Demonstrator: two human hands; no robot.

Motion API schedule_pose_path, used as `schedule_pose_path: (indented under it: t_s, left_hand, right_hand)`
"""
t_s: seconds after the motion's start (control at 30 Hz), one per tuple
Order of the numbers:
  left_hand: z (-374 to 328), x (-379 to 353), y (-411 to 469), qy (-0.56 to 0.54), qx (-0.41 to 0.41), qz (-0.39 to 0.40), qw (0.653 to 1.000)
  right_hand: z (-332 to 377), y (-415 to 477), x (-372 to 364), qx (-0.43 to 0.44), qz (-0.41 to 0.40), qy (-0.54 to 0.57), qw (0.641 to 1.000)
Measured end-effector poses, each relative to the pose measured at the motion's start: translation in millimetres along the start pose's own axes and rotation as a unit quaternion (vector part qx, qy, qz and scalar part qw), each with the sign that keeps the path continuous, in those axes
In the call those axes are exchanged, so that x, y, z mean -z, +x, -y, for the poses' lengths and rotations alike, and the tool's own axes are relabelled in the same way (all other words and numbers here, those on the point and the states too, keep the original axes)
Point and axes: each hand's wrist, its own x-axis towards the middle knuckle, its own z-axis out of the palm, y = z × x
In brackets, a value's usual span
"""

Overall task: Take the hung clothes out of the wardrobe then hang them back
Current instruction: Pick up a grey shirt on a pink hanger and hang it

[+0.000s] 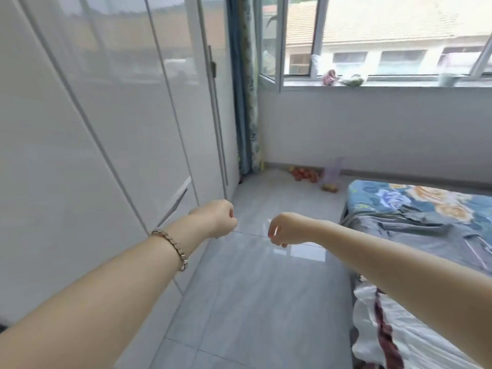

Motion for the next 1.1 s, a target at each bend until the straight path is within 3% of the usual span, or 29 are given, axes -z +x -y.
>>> schedule_pose_path:
  t_s: [0.17, 0.37, 0.67, 1.1]
  left_hand:
    - [-148, -61, 74, -0.015, -0.107, 0.048, 0.993]
    - [-315, -136, 127, -0.042, -0.196, 0.040, 0.979]
    - [-475, -197, 184, 0.013, -0.316, 0.077, 0.946]
    - [-637, -266, 389, 0.105, -0.418, 0.161, 0.888]
  right_hand:
    - [-189, -74, 5, -0.154, -0.080, -0.004, 0.985]
    - [-366, -158, -9, -0.325, -0.132, 0.095, 0.932]
    - [-508, -198, -20, -0.481, -0.166, 0.202, 0.837]
    - [-705, -83, 7, -0.631, -0.200, 0.271, 0.699]
